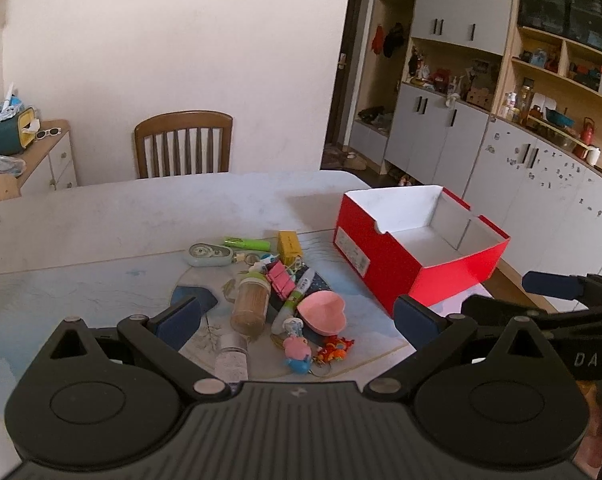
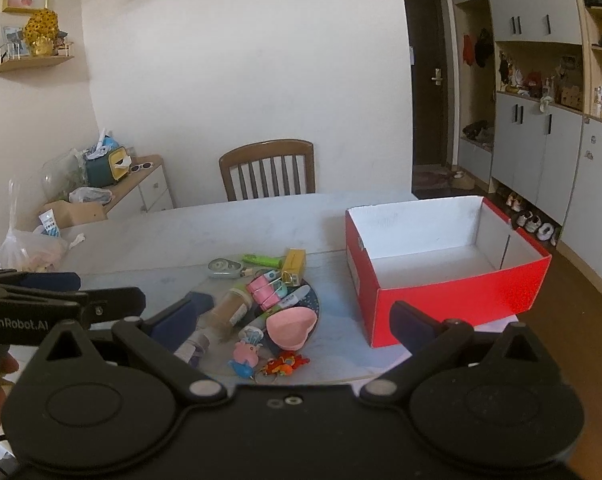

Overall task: Organize rigid objects
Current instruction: 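Move both tools toward the pile of items on the table, then grasp the white-capped glass jar with the left gripper while the right gripper grasps the red dragon keychain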

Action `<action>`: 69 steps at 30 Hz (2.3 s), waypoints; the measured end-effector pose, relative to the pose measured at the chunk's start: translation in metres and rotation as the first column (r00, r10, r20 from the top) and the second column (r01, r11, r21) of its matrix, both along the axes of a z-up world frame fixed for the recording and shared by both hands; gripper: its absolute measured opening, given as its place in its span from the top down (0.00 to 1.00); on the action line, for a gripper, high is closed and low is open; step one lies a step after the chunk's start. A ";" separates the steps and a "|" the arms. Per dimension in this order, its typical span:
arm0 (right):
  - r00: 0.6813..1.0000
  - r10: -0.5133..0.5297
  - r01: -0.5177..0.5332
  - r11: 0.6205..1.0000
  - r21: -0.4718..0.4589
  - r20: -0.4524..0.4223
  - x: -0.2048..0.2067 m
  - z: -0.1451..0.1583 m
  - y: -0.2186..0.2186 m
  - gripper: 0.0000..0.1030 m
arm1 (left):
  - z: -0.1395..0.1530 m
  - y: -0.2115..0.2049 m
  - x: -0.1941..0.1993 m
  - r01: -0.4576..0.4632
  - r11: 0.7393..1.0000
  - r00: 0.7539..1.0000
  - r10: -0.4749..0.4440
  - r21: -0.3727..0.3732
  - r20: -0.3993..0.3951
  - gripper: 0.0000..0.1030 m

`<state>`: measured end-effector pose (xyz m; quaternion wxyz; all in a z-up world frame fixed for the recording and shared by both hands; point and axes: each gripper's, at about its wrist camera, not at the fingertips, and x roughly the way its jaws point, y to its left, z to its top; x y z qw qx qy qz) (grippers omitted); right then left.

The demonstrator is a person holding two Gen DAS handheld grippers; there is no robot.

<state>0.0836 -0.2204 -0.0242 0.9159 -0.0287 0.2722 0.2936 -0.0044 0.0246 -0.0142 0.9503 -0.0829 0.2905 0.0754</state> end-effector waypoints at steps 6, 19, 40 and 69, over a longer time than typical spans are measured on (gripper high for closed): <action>0.998 0.055 -0.056 0.998 -0.013 -0.042 0.018 -0.011 0.006 0.00 | -0.009 0.009 0.021 -0.036 0.999 0.999 0.036 -0.006 -0.035 0.00; 0.982 0.164 -0.170 0.984 -0.054 -0.091 0.064 -0.035 0.026 0.01 | -0.039 0.024 0.059 -0.094 0.996 0.992 0.094 0.000 -0.087 0.00; 0.911 0.317 -0.372 0.907 -0.196 -0.264 0.111 -0.109 0.070 0.09 | -0.131 0.058 0.089 -0.179 0.982 0.948 0.158 -0.053 -0.276 0.01; 0.909 0.311 -0.388 0.874 -0.294 -0.277 0.112 -0.144 0.090 0.42 | -0.159 0.060 0.095 -0.163 0.980 0.942 0.121 -0.113 -0.313 0.39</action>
